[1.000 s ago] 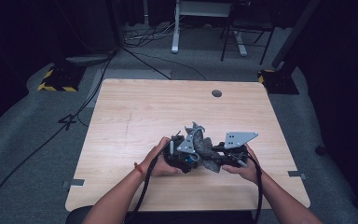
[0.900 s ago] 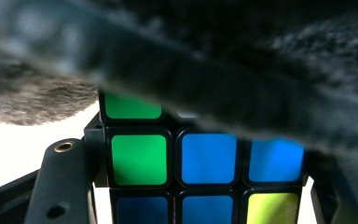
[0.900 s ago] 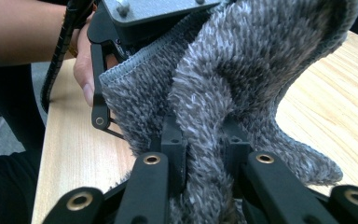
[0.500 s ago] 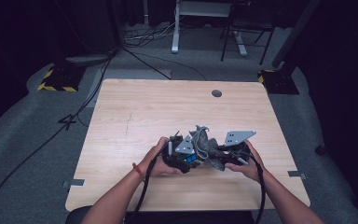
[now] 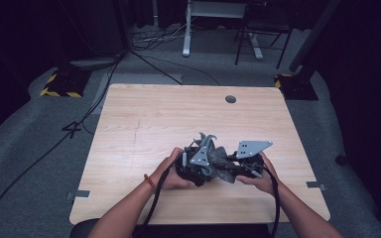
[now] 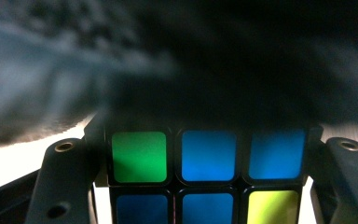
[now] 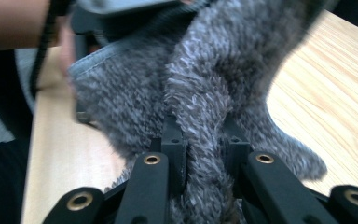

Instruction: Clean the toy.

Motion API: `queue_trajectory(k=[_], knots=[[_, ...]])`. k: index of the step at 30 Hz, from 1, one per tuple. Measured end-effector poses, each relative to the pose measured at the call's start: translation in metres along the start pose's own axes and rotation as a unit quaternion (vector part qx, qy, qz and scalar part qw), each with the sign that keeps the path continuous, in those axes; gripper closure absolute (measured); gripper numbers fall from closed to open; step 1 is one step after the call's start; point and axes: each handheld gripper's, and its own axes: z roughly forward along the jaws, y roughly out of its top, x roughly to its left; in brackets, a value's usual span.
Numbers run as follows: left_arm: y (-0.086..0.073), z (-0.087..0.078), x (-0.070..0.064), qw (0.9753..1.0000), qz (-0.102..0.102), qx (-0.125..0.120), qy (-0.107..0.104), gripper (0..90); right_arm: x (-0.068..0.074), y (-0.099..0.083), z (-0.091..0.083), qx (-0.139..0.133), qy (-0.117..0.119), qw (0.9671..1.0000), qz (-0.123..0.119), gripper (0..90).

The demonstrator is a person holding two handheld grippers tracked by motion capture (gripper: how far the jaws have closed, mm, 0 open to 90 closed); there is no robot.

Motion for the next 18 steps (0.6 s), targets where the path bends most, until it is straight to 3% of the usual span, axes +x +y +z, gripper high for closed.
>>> queue_trajectory(k=[3, 6, 10, 18], knots=[[0.001, -0.003, -0.001, 1.0000, 0.002, -0.003, 0.001, 33.4, -0.010, -0.006, 0.003, 0.017, -0.025, 0.9995, 0.012, 76.8], [0.001, -0.006, 0.001, 1.0000, 0.001, -0.006, 0.005, 33.4, -0.019, -0.016, 0.004, 0.033, -0.026, 0.9985, 0.036, 76.9], [0.000, -0.011, 0.003, 0.9999, -0.002, -0.013, 0.009, 33.4, -0.021, -0.024, 0.002, 0.035, -0.013, 0.9983, 0.043, 76.6], [0.001, -0.005, 0.001, 1.0000, 0.001, 0.002, 0.005, 33.3, 0.000, -0.005, 0.000, 0.003, 0.002, 1.0000, 0.005, 76.4]])
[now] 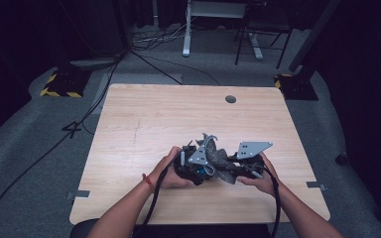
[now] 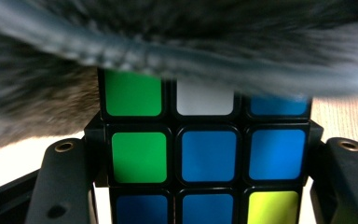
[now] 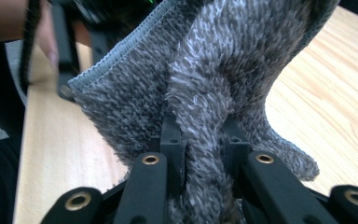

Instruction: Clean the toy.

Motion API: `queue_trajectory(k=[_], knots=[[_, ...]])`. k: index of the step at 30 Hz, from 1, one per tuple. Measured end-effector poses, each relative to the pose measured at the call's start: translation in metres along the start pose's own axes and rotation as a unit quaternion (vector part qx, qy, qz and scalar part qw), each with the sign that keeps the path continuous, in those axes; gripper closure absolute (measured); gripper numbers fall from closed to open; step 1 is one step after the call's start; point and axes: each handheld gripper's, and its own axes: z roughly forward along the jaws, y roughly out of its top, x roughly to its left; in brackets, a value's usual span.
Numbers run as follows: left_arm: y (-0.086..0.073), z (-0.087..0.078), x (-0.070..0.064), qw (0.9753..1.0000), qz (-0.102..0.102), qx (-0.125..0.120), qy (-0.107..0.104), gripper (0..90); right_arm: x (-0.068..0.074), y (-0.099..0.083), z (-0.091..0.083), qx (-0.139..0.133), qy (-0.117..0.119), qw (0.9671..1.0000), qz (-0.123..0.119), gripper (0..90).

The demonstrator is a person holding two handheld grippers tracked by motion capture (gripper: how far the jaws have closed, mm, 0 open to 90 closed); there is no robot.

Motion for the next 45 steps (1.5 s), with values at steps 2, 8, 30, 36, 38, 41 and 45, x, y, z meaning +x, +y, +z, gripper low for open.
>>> queue_trajectory(k=[2, 8, 30, 36, 38, 41, 45], knots=[[0.001, 0.001, -0.001, 1.0000, 0.005, 0.001, 0.004, 33.4, 0.003, 0.004, -0.001, -0.010, 0.007, 0.9999, -0.001, 76.5], [0.000, 0.004, 0.000, 1.0000, -0.001, 0.005, 0.006, 33.3, 0.003, 0.008, 0.002, -0.020, 0.015, 0.9997, 0.000, 76.6], [0.000, -0.020, 0.005, 0.9989, -0.011, -0.040, 0.020, 33.5, -0.026, -0.019, 0.000, 0.047, -0.017, 0.9972, 0.056, 76.6], [-0.001, -0.022, 0.005, 0.9986, -0.007, -0.050, 0.015, 33.5, -0.027, -0.025, 0.008, 0.051, 0.004, 0.9970, 0.057, 76.5], [-0.001, -0.021, 0.005, 0.9985, -0.010, -0.050, 0.019, 33.4, -0.024, -0.021, 0.007, 0.037, 0.018, 0.9978, 0.052, 76.5], [-0.003, -0.020, 0.004, 0.9986, -0.009, -0.047, 0.022, 33.3, -0.022, -0.021, 0.005, 0.022, 0.037, 0.9977, 0.053, 76.5], [-0.004, -0.020, 0.005, 0.9984, -0.011, -0.050, 0.022, 33.2, -0.022, -0.019, 0.000, 0.000, 0.044, 0.9978, 0.048, 76.5]])
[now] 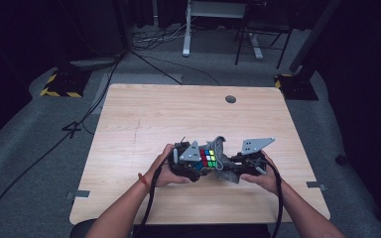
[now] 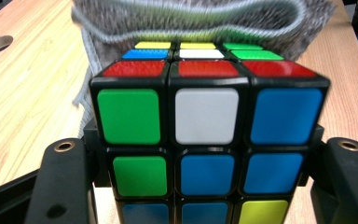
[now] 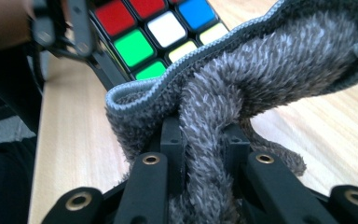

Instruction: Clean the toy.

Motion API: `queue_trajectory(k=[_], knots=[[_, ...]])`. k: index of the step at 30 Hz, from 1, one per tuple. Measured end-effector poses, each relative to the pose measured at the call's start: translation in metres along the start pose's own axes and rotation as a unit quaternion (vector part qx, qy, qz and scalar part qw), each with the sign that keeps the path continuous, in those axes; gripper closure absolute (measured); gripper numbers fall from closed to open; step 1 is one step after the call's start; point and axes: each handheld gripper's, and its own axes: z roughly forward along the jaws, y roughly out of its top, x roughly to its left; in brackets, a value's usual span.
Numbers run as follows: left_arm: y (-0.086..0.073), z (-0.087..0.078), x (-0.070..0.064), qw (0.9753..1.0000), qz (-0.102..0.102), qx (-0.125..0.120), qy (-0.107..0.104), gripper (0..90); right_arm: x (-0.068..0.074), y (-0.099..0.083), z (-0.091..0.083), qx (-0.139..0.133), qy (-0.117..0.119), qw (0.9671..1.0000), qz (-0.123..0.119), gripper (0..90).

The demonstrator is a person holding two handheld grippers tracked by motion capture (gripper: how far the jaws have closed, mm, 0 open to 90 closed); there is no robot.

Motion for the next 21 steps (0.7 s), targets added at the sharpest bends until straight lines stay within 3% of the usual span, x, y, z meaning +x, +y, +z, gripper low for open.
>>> queue_trajectory(k=[3, 6, 10, 14, 18, 21], knots=[[-0.001, 0.001, 0.001, 1.0000, -0.006, -0.003, -0.005, 33.1, 0.001, 0.002, -0.003, -0.012, 0.001, 0.9999, -0.004, 76.4], [-0.002, 0.004, 0.000, 0.9999, -0.005, 0.010, -0.002, 32.9, 0.004, 0.005, -0.005, -0.024, -0.001, 0.9997, -0.009, 76.3], [-0.002, 0.003, -0.001, 1.0000, 0.001, 0.007, -0.002, 33.0, 0.008, 0.009, -0.007, -0.030, -0.003, 0.9994, -0.019, 76.3], [-0.001, 0.004, 0.000, 0.9999, -0.006, 0.006, -0.009, 32.6, 0.012, 0.013, -0.008, -0.040, 0.000, 0.9988, -0.027, 76.3], [0.001, 0.005, 0.001, 0.9999, -0.009, 0.003, -0.003, 31.9, 0.012, 0.015, -0.009, -0.056, -0.003, 0.9981, -0.026, 76.2], [0.002, 0.003, 0.001, 1.0000, -0.007, -0.002, 0.006, 32.8, 0.012, 0.017, -0.009, -0.049, -0.013, 0.9983, -0.030, 76.4]])
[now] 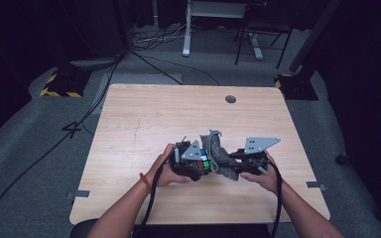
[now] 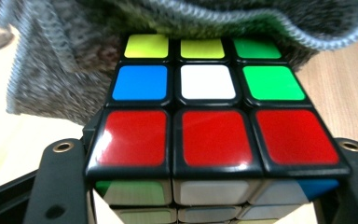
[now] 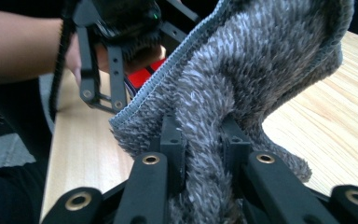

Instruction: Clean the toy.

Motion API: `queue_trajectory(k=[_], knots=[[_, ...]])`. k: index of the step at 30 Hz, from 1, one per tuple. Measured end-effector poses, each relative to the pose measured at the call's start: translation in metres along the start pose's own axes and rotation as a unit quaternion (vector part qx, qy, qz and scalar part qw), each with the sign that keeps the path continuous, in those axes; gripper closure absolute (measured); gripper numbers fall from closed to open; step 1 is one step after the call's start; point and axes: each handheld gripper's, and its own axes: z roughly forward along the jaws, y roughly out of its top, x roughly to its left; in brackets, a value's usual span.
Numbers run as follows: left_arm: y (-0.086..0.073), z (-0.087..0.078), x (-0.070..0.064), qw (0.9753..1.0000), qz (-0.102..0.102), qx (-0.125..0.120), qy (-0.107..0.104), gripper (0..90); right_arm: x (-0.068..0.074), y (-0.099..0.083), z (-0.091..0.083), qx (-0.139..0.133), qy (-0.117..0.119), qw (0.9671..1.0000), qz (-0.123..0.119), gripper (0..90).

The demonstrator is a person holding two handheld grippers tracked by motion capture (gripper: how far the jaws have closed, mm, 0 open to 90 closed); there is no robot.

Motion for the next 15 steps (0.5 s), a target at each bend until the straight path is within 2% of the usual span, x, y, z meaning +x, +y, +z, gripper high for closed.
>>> queue_trajectory(k=[5, 10, 12, 15], knots=[[0.003, -0.006, -0.001, 0.9996, -0.001, -0.030, -0.002, 33.2, -0.005, -0.007, 0.004, 0.029, -0.014, 0.9994, 0.007, 76.7], [0.004, -0.010, 0.000, 0.9989, -0.007, -0.044, -0.011, 33.2, -0.003, -0.010, 0.012, 0.054, -0.015, 0.9985, 0.002, 76.7], [0.003, -0.009, 0.003, 0.9994, -0.010, -0.030, -0.011, 33.1, -0.002, -0.011, 0.015, 0.044, -0.014, 0.9989, 0.005, 76.7], [0.002, -0.006, 0.001, 1.0000, 0.004, -0.005, 0.002, 32.7, -0.001, -0.009, 0.013, 0.036, -0.014, 0.9993, -0.001, 76.7]])
